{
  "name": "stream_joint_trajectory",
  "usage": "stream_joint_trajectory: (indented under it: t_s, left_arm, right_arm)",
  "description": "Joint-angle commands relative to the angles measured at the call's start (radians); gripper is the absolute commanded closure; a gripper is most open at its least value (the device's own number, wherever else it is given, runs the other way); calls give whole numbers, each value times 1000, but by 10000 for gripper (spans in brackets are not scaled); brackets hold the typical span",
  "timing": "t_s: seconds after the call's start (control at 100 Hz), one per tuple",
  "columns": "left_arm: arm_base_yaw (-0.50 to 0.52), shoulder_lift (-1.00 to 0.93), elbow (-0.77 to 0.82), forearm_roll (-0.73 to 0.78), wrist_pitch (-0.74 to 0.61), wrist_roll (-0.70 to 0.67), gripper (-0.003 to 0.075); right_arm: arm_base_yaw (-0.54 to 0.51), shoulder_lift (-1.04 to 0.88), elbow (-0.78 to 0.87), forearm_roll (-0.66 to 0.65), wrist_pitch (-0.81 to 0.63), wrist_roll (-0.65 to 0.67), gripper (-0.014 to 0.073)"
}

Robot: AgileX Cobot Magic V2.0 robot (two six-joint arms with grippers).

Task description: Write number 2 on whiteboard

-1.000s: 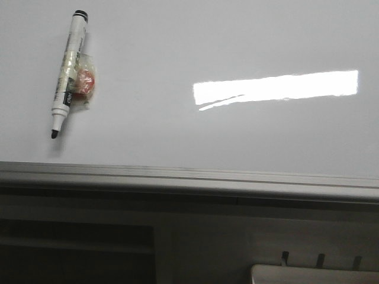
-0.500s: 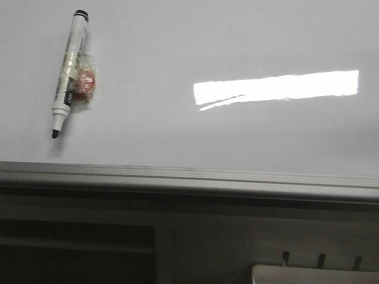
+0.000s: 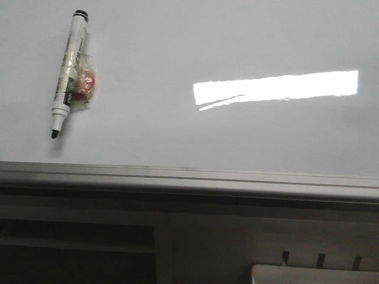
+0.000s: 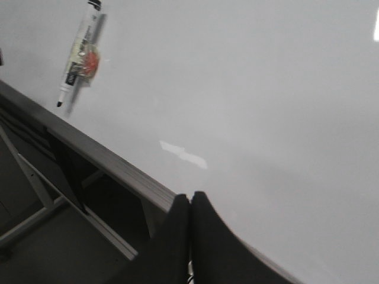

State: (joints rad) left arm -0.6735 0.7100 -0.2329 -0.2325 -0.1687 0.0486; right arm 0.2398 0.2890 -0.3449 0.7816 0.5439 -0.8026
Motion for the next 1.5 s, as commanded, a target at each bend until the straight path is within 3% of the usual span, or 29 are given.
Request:
stream_joint_trajectory:
  t_s: [0.0,0.29,0.54,0.61,0.82,1.08,1.28,1.4,1.49]
  left_arm:
    - [-31,79,-48,-33,-124,2,405]
    - [-46,318,-172,-33,-180,6,405]
    - [-36,441,-225,-90,-179,6,409]
    - [-32,459,-225,-118,-167,6,456]
    - [-30,471,-225,-123,-146,6,736]
    - [-56,446,-225,43,-70,6,741]
    - [-144,369,-225,220,-12,6,741]
    - [-204,315,-225,300,60,6,741]
    - [-227,279,-225,353,129,6,741]
  right_arm:
    - [57,17,-37,35,-93,-83,633]
    - [259,100,-37,16,-118,-106,634]
    - [287,192,-39,16,-202,-106,634]
    - [287,202,-39,16,-202,-106,634]
    - [287,204,-39,16,-202,-106,634]
    - [307,251,-94,16,-92,-113,633]
    - [486,329,-186,16,-130,-214,631]
    - [574,410,-228,16,-157,-214,555]
    - [620,476,-251,16,-183,-214,424]
